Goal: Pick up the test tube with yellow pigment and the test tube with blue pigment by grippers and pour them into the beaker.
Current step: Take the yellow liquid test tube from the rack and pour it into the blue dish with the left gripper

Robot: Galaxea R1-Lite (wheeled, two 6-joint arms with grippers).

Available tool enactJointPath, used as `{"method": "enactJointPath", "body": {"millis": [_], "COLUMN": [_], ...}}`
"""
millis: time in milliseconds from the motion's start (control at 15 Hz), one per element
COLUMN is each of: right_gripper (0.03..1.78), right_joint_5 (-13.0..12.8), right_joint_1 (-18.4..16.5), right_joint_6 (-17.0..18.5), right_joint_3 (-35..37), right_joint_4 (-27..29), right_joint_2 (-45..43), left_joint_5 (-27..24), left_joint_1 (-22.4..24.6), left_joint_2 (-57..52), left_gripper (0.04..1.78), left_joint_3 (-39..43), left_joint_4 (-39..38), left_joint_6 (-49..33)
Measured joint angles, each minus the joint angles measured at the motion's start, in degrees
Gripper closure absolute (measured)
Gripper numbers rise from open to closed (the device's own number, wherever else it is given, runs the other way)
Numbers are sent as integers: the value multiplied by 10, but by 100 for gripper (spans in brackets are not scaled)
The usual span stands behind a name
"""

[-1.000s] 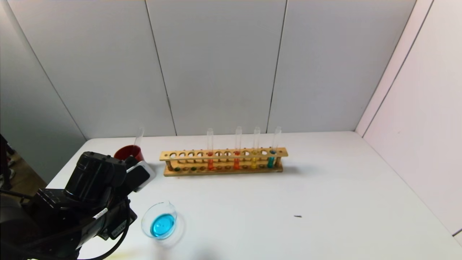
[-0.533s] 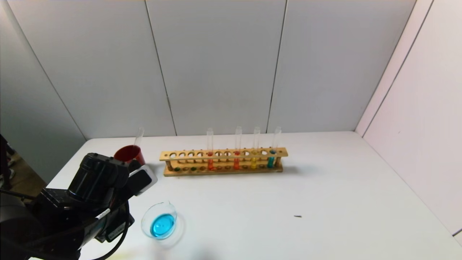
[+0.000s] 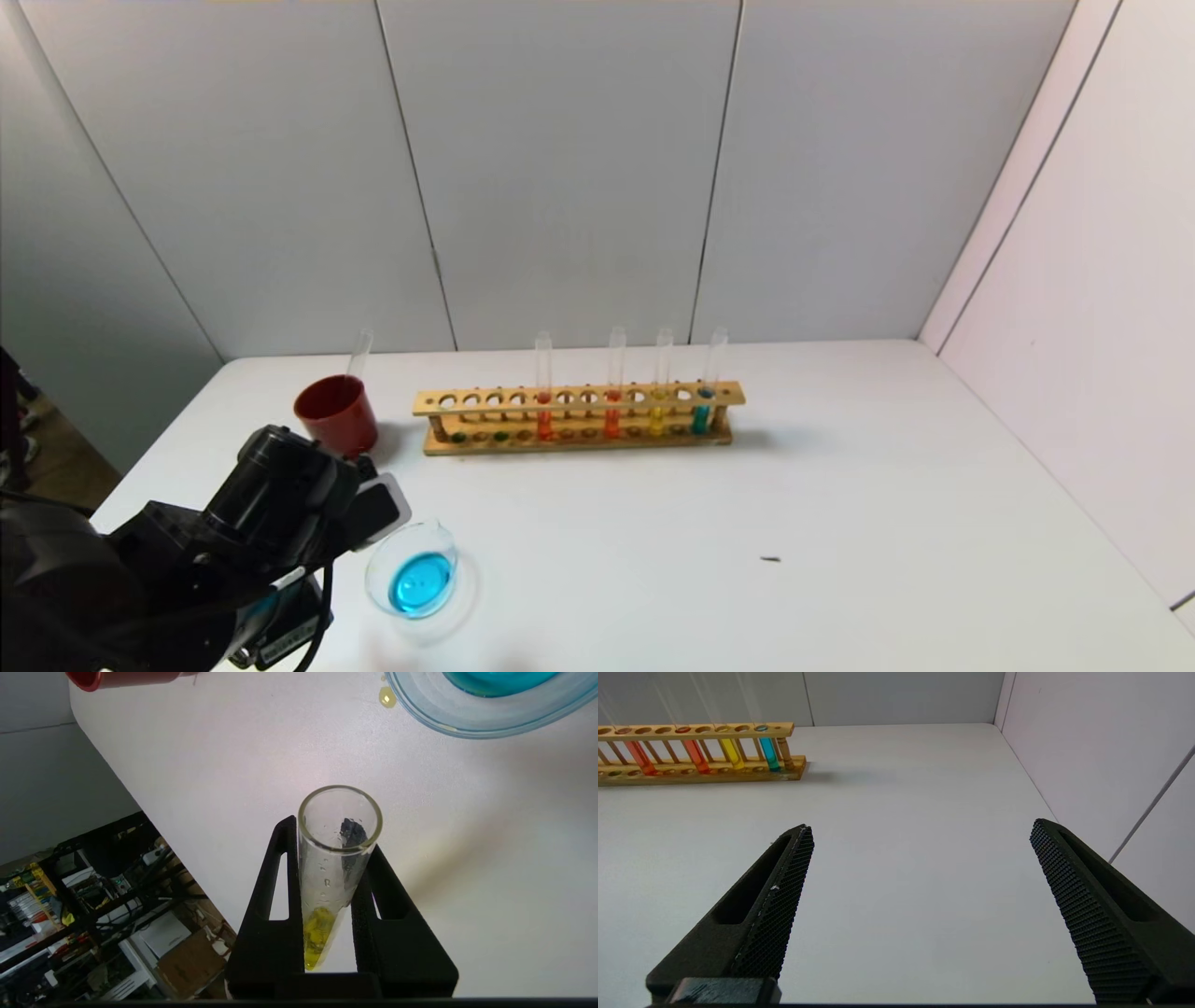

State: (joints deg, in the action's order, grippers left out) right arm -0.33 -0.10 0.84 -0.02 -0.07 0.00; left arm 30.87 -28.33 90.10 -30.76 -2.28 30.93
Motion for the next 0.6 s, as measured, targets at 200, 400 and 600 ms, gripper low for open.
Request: {"method": "enactJointPath", "body": {"millis": [200,400,600], "right_gripper": [11,11,11], "right_joint_5": [0,0,0], "right_joint_1": [0,0,0], "right_joint_6": [0,0,0], "right_joint_3": [0,0,0], "right_joint_4": [0,0,0], "right_joint_2": [0,0,0], "left_joint_5": [7,17,21], "left_joint_1": [-23,-42,-54], "left_joint_2": [24,49,71], "left_gripper": [149,149,149], "left_joint_3": [0,-5,-20], "left_joint_4": [4,20,35], "left_joint_6": [3,4,4]}}
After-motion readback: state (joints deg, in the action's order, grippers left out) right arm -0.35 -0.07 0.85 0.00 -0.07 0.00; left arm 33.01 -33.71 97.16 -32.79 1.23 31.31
